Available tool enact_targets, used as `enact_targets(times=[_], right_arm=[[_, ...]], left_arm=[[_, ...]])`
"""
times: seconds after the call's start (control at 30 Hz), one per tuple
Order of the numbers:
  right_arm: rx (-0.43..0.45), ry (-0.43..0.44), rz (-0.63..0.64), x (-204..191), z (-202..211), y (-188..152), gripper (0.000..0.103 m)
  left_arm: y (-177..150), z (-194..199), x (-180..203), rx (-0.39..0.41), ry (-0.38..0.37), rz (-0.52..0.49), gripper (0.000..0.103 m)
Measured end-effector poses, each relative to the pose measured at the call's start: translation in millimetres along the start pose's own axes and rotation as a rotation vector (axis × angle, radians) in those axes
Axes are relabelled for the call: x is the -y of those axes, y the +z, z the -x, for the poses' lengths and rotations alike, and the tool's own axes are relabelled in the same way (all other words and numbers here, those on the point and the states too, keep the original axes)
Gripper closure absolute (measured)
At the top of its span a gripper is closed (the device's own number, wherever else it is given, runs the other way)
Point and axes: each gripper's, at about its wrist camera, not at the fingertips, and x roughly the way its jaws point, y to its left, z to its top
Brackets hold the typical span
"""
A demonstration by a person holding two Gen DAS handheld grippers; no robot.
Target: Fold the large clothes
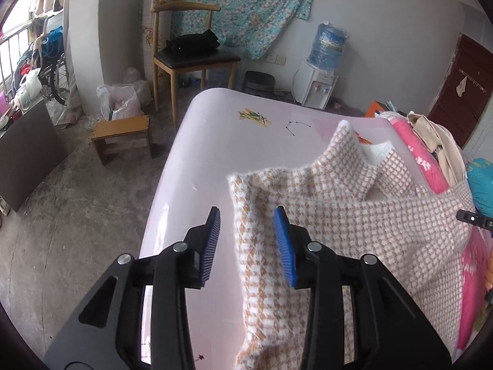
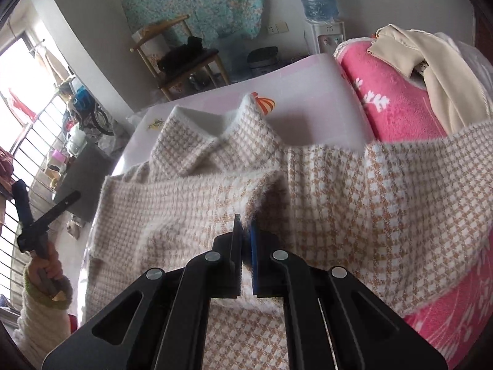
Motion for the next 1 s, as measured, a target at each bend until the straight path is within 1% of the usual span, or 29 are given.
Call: enact_targets(times=[0.07, 0.13, 0.17, 0.2, 0.27, 0.3, 0.33, 0.37, 0.5, 0.63, 0.67, 0.7, 0.73, 0.77, 0.8, 0.83, 0.9, 0.97, 1.0], right_arm=[[-0.043, -0.05, -0.005, 10, -21, -4, 0.098], [-0.05, -0.071, -0.02, 18, -27, -9, 0.097], [-0.032, -0.073, -0.027, 18, -22, -10, 0.096], [-0.005, -0.09, -0.018, 15, -15, -11, 0.092], [0.049, -0.131, 0.034, 0, 0, -11, 0.088], [0.062, -0.12, 0.056, -7, 4, -10, 0.078], [0.063, -0.101, 0.08, -16, 5, -9, 0.07], [0.055, -0.086, 0.105, -26, 2, -7, 0.068], [0.008, -0.034, 0.217, -69, -25, -6, 0.068], [-0.054, 0.052, 0.341, -113, -62, -12, 0.068], [-0.077, 0.073, 0.362, -119, -72, -14, 0.068], [-0.103, 0.065, 0.376, -124, -84, -17, 0.068], [-0.133, 0.032, 0.389, -125, -97, -20, 0.068], [-0.139, 0.019, 0.394, -123, -105, -23, 0.068], [-0.117, 0.034, 0.396, -122, -104, -23, 0.067], [-0.13, 0.041, 0.387, -120, -102, -22, 0.067], [-0.138, 0.033, 0.327, -111, -92, -19, 0.067], [-0.106, 0.064, 0.274, -97, -73, -19, 0.067], [-0.088, 0.046, 0.247, -87, -65, -21, 0.067]], left_arm=[[-10, -2, 9, -0.03, -0.014, -0.024, 0.068], [-22, -4, 18, -0.051, -0.037, -0.049, 0.068], [-27, -4, 23, -0.064, -0.051, -0.059, 0.067], [-31, -4, 28, -0.075, -0.075, -0.068, 0.066], [-39, -4, 39, -0.088, -0.12, -0.096, 0.056], [-41, -4, 45, -0.092, -0.135, -0.117, 0.053], [-42, -6, 52, -0.097, -0.141, -0.136, 0.049], [-44, -10, 60, -0.102, -0.139, -0.15, 0.047], [-44, -39, 77, -0.147, -0.134, -0.154, 0.046], [-47, -73, 77, -0.197, -0.027, -0.128, 0.046], [-49, -75, 76, -0.189, -0.025, -0.123, 0.046], [-50, -74, 78, -0.176, -0.019, -0.135, 0.046], [-51, -74, 79, -0.176, -0.01, -0.153, 0.046], [-53, -73, 81, -0.172, -0.002, -0.169, 0.046], [-54, -72, 81, -0.169, 0.003, -0.182, 0.046], [-55, -71, 80, -0.167, 0.002, -0.189, 0.046], [-54, -65, 78, -0.163, 0.001, -0.186, 0.046], [-52, -58, 73, -0.144, -0.002, -0.175, 0.044], [-53, -57, 69, -0.142, 0.002, -0.171, 0.042]])
